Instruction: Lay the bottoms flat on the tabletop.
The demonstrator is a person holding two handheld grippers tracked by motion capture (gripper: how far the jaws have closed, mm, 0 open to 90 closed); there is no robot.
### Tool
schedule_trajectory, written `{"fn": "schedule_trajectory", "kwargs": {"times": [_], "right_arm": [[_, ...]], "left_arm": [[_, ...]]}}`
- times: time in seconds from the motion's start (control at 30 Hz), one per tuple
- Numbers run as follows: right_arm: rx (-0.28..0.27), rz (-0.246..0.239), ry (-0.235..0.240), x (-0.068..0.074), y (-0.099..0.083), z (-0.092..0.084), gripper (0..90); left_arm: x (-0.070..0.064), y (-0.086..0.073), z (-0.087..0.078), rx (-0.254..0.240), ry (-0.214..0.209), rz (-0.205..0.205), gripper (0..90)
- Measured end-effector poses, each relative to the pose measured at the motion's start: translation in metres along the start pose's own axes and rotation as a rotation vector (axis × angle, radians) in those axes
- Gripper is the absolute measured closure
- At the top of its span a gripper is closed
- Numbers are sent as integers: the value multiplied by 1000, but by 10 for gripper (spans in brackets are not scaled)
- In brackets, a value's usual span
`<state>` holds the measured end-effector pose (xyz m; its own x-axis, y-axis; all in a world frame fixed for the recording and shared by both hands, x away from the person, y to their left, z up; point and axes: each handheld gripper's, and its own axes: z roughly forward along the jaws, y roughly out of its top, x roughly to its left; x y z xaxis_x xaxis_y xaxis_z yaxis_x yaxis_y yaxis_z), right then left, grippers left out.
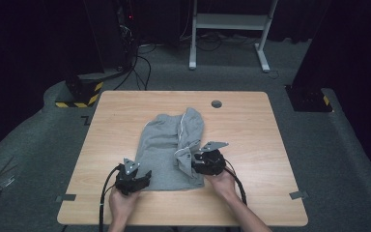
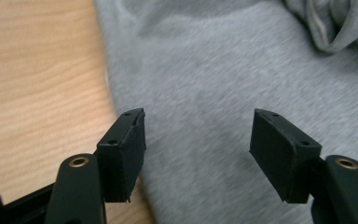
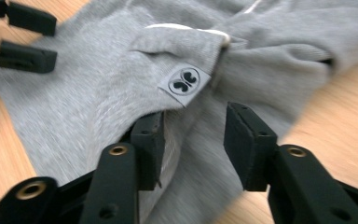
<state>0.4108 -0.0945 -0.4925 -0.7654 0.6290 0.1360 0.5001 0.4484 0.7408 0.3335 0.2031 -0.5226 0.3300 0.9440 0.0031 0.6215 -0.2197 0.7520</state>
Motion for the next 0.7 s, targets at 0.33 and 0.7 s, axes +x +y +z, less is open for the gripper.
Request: {"fn": "schedule_trajectory", "kwargs": {"times": [0.33, 0.7], "right_arm": [[60, -210, 48, 48, 10, 26, 523], [1, -164, -10, 39, -20, -31, 570]], "left_arm": [[-1, -5, 1, -17, 11, -4, 347], [-2, -4, 2, -13, 15, 7, 321]]}}
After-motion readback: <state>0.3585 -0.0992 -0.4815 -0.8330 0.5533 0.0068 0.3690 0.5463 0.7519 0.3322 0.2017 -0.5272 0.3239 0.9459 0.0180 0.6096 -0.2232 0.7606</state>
